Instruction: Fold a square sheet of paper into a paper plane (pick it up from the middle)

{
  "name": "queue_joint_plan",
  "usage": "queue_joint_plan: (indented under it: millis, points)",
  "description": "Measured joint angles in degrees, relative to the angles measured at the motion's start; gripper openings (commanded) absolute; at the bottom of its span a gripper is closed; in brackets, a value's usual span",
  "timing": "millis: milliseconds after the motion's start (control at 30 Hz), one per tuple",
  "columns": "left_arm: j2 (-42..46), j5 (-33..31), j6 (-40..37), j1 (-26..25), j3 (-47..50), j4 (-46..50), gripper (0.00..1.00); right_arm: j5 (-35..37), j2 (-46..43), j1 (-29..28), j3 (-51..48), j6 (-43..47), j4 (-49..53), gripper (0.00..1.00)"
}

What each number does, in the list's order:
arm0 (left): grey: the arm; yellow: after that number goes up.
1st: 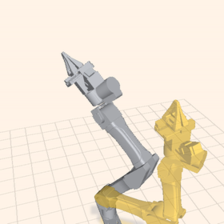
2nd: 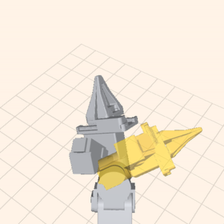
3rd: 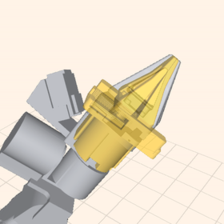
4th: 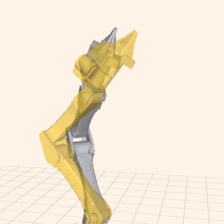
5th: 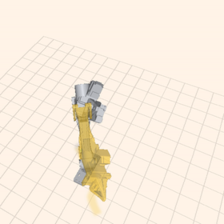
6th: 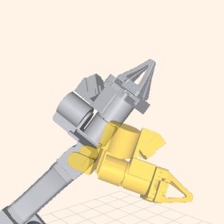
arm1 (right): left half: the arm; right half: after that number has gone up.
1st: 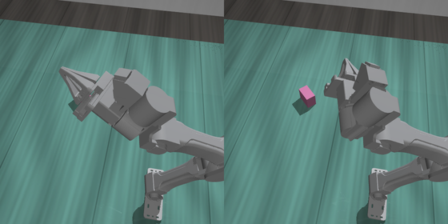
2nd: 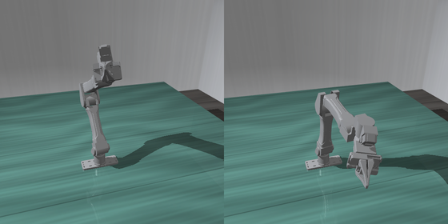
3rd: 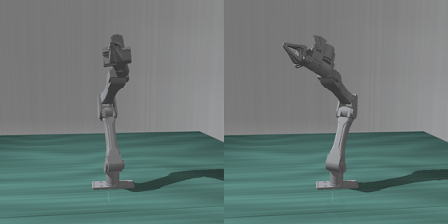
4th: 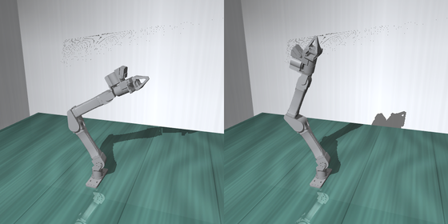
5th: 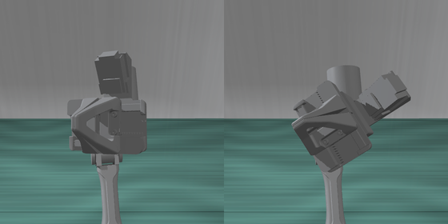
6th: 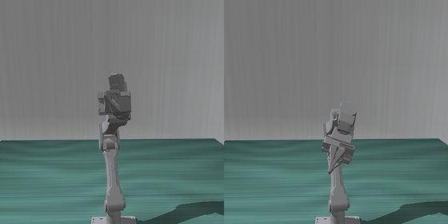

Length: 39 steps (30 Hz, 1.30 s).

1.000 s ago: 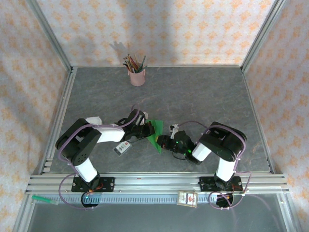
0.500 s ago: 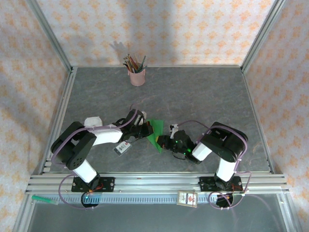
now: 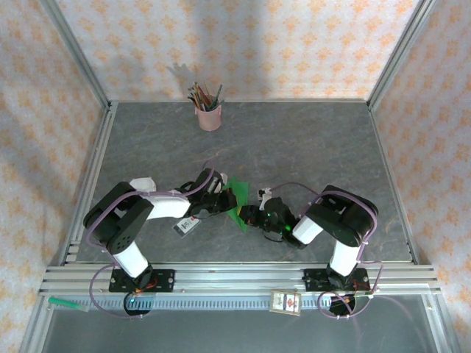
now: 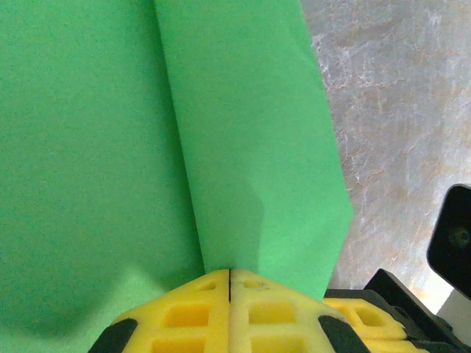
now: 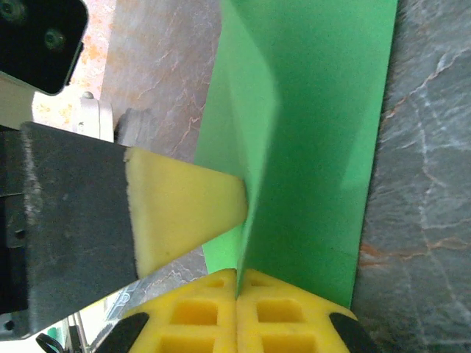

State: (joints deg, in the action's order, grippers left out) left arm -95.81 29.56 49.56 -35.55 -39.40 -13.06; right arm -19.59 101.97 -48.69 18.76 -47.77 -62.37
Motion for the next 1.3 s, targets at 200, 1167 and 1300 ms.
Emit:
queue_joint_plan:
  millis: [200, 1167, 1300]
  points:
    - [-0.72, 0.04, 0.04, -0.09, -0.42, -0.50, 0.04, -0.35, -0.15, 0.00, 0.02, 0.42, 0.02, 0.10]
    - [-0.42, -0.09, 0.17, -0.09, -1.92, 0.24, 0.09, -0.85, -3.28, 1.77, 0.13, 3.50, 5.86, 0.01]
    - [0.72, -0.09, -0.24, -0.02, -1.92, 0.44, 0.09, -3.37, -3.21, 3.41, 0.11, 3.45, 5.77, 0.00]
